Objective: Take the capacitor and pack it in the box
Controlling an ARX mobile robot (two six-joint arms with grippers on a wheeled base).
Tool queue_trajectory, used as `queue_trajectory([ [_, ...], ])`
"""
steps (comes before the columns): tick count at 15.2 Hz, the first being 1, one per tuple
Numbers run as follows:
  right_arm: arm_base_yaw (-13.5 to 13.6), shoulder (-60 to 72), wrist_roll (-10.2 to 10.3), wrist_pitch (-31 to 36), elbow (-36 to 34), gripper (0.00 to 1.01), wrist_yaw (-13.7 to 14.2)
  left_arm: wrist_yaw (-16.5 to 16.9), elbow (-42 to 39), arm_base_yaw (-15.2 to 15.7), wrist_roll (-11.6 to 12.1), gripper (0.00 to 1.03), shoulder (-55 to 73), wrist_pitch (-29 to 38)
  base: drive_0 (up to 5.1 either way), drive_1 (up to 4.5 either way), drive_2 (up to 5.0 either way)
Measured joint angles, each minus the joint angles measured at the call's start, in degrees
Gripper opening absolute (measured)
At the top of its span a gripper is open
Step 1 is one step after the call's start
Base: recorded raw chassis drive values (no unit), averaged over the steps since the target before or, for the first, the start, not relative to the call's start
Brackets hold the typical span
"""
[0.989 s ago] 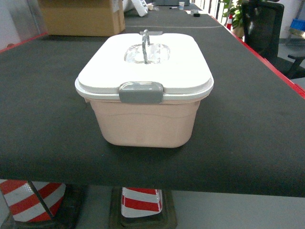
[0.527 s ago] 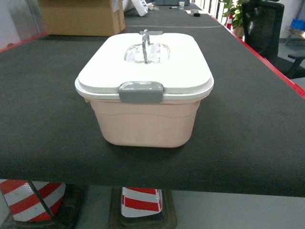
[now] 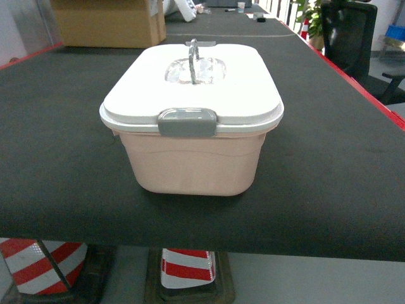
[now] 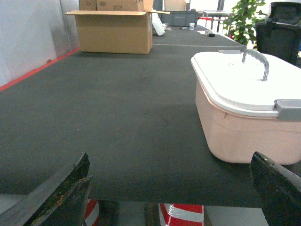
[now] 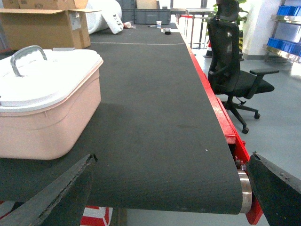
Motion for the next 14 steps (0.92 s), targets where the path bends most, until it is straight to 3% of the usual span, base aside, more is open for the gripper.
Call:
queue_trajectory([
  [14,0.0,0.0,0.0,0.0,0.0,0.98,0.0,0.0,0.0,0.0,0.0,0.98,0.0,0.0,0.0,0.00,0.0],
])
